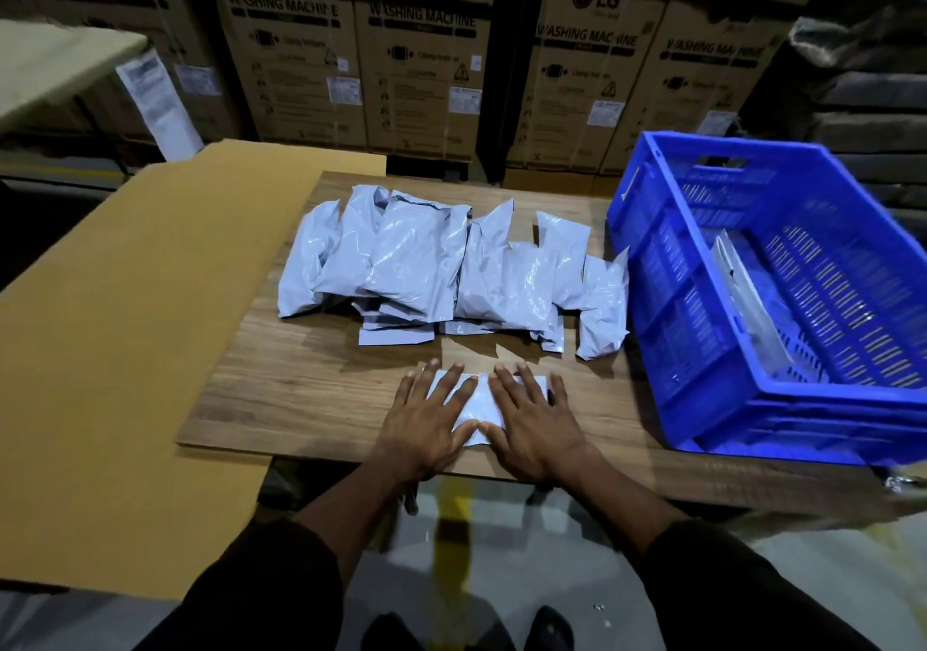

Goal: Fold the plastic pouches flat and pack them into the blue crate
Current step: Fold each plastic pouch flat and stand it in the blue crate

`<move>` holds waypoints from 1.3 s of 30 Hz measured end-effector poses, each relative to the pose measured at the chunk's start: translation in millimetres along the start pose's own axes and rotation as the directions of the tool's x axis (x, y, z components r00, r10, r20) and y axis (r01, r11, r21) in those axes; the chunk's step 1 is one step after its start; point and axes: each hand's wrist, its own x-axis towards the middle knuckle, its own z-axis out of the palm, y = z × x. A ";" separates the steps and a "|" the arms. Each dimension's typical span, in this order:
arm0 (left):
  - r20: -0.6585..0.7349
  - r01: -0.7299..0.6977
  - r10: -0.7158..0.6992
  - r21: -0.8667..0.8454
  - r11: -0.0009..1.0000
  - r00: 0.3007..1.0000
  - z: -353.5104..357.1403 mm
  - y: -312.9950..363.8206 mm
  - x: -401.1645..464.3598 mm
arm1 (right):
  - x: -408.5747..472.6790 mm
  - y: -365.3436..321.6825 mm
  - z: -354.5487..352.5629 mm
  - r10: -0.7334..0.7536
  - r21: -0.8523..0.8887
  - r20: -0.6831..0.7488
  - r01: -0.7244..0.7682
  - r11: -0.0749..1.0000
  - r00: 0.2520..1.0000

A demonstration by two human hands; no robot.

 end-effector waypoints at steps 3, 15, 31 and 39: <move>0.020 0.007 -0.008 0.012 1.000 1.000 -0.1 0.3 -0.1 | -4.3 -5.6 9.4 -0.095 -0.085 -0.118 0.085 0.993 0.988; 0.050 -0.031 0.030 0.022 0.999 0.998 -2.8 -4.1 -3.5 | -10.6 -8.8 21.5 -0.087 0.021 -0.135 0.090 0.996 0.987; 0.078 0.019 -0.015 -0.039 0.999 0.997 -10.7 -14.0 -13.1 | -31.6 19.8 5.3 0.079 0.131 0.047 -0.084 0.988 0.996; -0.045 0.051 -0.066 -0.280 0.959 0.997 -11.4 38.2 -6.1 | -4.3 -0.9 14.4 -0.119 0.024 -0.180 0.126 0.992 0.976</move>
